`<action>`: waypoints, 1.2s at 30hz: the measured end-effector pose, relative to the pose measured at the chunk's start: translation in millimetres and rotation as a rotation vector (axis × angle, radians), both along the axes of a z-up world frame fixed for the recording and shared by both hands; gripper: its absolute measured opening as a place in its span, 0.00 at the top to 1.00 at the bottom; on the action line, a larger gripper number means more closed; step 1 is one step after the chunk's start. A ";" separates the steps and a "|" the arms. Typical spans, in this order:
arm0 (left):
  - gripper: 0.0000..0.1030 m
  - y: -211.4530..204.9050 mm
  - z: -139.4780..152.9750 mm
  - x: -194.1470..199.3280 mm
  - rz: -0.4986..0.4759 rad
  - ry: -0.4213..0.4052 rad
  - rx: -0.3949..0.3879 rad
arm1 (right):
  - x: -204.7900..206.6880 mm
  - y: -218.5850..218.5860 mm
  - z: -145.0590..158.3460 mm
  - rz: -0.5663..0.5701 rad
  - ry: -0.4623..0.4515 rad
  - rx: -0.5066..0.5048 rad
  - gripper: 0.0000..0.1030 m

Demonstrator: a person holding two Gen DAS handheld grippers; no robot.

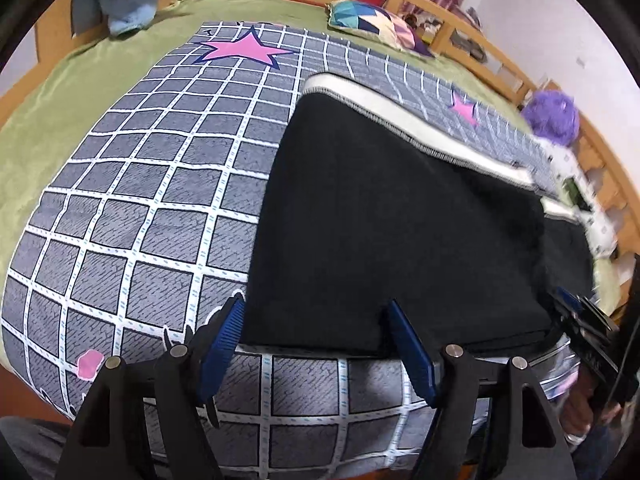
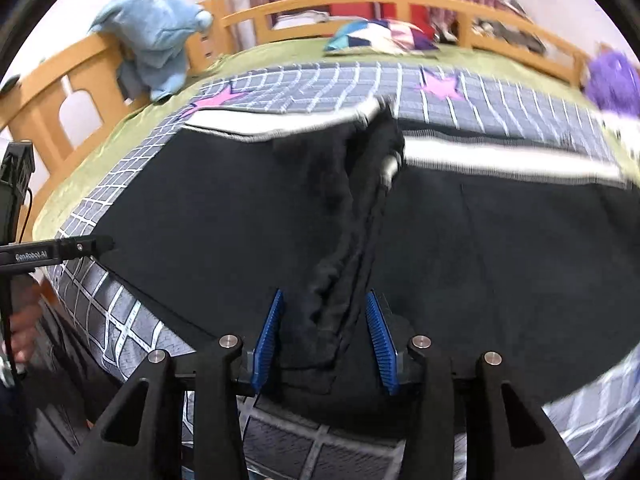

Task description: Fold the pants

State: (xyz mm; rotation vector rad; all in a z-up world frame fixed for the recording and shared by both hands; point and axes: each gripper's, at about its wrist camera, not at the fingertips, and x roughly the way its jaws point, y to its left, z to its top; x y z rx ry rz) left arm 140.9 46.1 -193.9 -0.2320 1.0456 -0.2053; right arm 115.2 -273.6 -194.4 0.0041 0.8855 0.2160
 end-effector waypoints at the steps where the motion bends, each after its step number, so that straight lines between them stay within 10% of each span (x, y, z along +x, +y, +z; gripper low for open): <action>1: 0.30 2.4 2.1 -0.1 0.001 0.000 -0.013 | 2.8 -3.3 7.6 -0.004 -0.020 0.015 0.53; 8: 0.30 -4.2 6.0 5.7 -0.014 0.007 0.005 | 89.7 -10.6 23.6 -0.076 -0.047 0.064 0.40; 9: 0.30 -4.7 6.8 7.0 -0.018 0.005 0.005 | 107.3 -12.9 14.9 -0.092 0.004 0.073 0.43; 11: 0.30 -5.5 7.1 10.4 -0.027 0.007 0.008 | 135.9 -15.2 -3.3 -0.077 0.086 0.092 0.84; 16: 0.30 -5.6 16.1 13.8 -0.036 -0.018 0.005 | 144.2 -27.5 8.4 -0.083 -0.001 0.141 0.87; 23: 0.28 -25.2 5.0 22.5 -0.055 -0.011 0.087 | 140.0 -8.5 2.2 -0.062 0.074 -0.079 0.70; 29: 0.25 -35.8 1.6 13.8 -0.056 -0.029 0.186 | 66.5 -9.9 34.6 -0.030 -0.041 0.026 0.53; 36: 0.25 -28.8 14.6 7.9 0.007 -0.051 0.140 | 27.8 -0.5 -30.9 0.029 -0.017 -0.028 0.47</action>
